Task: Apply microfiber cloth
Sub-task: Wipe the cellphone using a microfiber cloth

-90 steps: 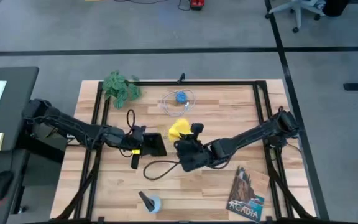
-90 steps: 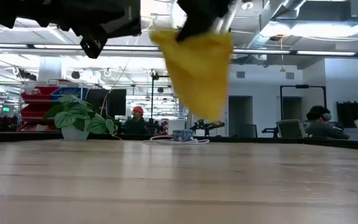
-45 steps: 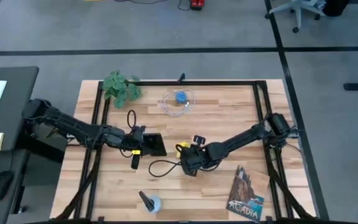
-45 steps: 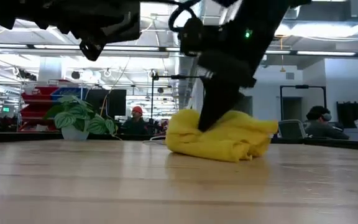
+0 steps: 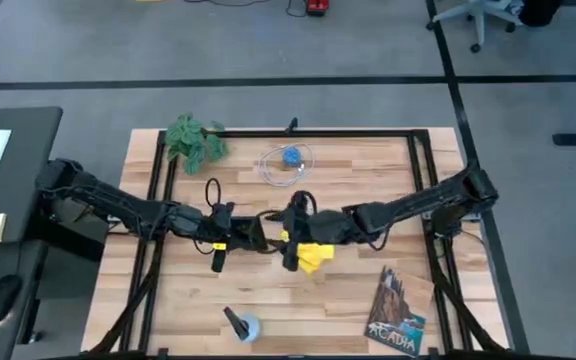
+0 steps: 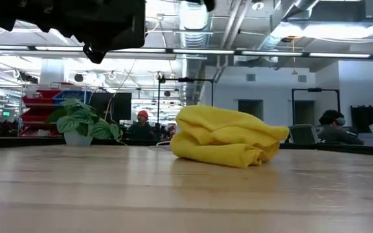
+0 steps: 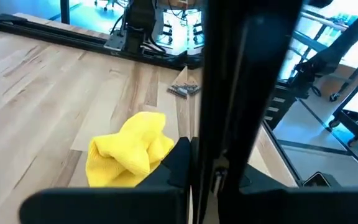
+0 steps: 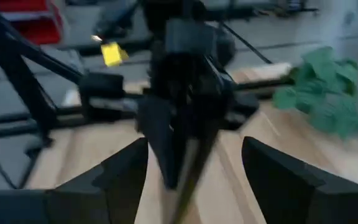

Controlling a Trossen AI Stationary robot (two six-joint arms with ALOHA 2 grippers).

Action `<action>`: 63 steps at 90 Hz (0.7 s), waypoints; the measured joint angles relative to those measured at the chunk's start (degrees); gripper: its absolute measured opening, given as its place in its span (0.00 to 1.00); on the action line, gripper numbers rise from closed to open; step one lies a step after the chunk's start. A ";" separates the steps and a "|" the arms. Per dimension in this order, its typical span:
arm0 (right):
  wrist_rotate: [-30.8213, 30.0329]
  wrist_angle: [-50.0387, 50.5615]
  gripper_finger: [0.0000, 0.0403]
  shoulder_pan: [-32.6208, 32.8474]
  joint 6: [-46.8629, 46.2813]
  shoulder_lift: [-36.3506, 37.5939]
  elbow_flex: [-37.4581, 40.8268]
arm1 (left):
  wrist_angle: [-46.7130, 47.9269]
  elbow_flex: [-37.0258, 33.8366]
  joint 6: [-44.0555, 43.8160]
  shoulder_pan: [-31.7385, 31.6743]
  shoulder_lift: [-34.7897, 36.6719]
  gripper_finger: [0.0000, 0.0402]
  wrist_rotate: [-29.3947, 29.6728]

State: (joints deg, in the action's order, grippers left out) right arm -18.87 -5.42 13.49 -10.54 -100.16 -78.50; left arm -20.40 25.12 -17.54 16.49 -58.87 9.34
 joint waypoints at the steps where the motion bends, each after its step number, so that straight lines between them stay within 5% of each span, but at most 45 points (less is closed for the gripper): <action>1: 0.57 -0.28 0.59 -0.19 -0.17 -0.27 0.00 | 0.00 0.00 0.01 0.00 0.00 0.03 0.00; 30: 2.88 -2.28 0.51 -1.80 -2.95 -6.25 0.13 | -0.60 0.00 1.95 0.00 0.00 0.03 0.84; 53: 2.67 -4.76 0.08 -1.76 -1.46 -6.97 0.04 | 0.28 0.00 5.01 -0.01 0.00 0.03 1.87; 63: 2.08 -4.80 0.04 -1.29 -0.18 -6.64 0.04 | 1.02 0.09 7.38 -0.02 0.02 0.06 1.85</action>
State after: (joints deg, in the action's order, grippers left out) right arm -16.79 -10.23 12.20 -10.72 -106.80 -78.46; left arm -19.39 25.22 -10.16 16.47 -58.85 11.19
